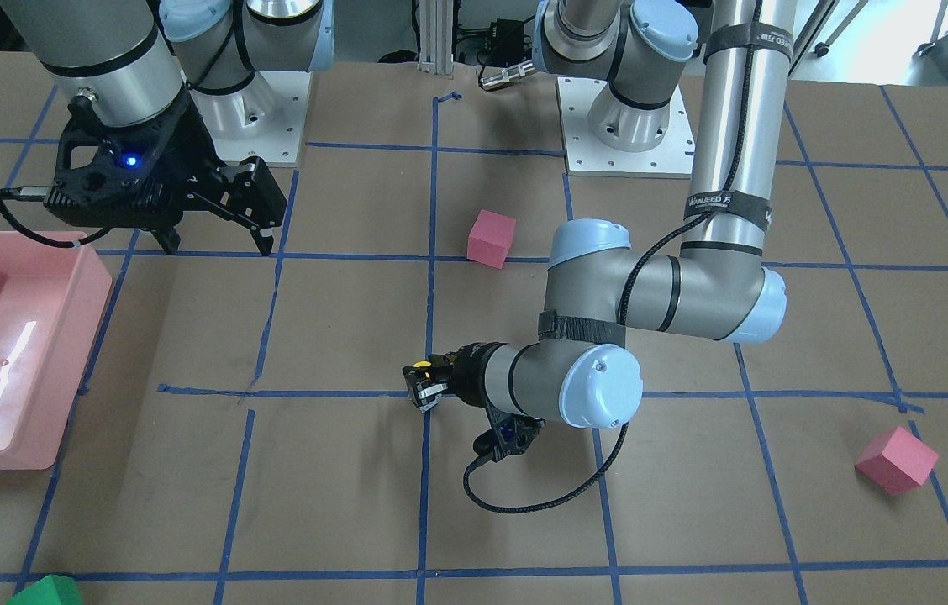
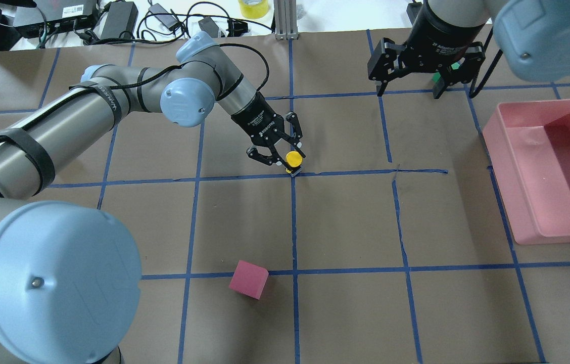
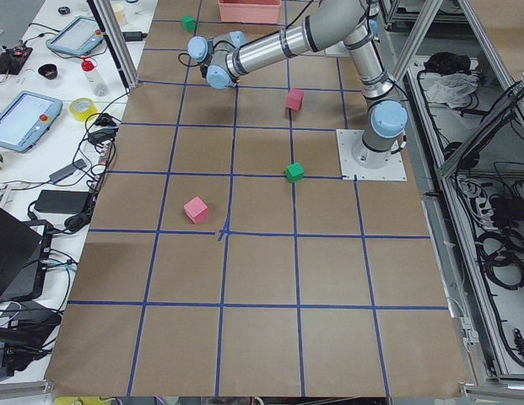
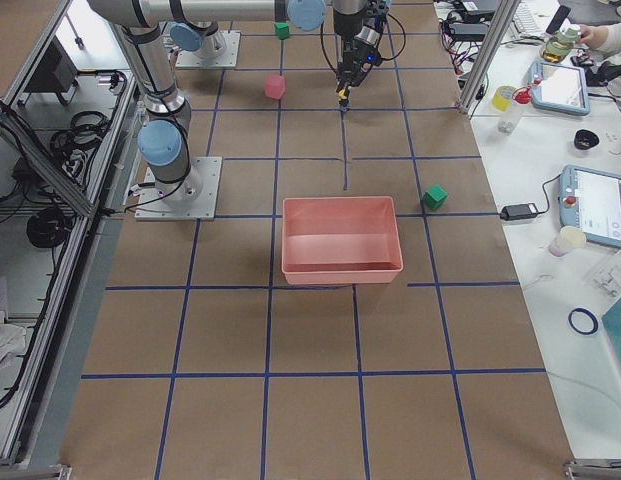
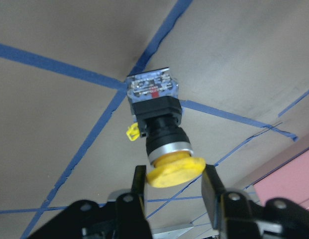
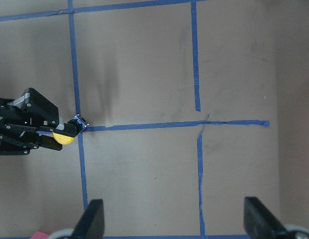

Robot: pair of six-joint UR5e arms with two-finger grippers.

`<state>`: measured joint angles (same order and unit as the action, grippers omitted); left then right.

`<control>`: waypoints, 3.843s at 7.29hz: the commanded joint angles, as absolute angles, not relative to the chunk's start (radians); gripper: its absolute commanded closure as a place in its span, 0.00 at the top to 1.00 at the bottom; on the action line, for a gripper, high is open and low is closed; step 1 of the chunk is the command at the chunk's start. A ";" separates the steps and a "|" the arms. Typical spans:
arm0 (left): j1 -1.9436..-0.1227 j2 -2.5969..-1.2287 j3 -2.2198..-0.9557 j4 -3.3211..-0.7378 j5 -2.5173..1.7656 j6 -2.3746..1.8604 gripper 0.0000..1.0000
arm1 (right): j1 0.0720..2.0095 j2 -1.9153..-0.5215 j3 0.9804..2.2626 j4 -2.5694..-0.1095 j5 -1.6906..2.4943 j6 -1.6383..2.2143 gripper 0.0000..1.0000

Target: Align button upright

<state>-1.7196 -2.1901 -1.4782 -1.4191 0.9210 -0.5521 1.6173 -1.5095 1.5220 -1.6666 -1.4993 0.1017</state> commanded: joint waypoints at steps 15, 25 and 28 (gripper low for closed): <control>-1.601 -1.600 -1.505 -1.629 1.585 0.055 1.00 | 1.612 -1.534 1.519 -1.470 -1.610 0.074 1.00; -1.603 -1.594 -1.546 -1.552 1.580 0.057 1.00 | 1.606 -1.531 1.523 -1.459 -1.647 0.031 1.00; -1.603 -1.592 -1.548 -1.552 1.580 0.058 1.00 | 1.605 -1.529 1.525 -1.462 -1.647 -0.019 1.00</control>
<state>-1.6030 -1.5929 -1.5470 -1.5524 1.5799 0.0577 1.6056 -1.5299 1.5244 -1.4586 -1.6468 0.0160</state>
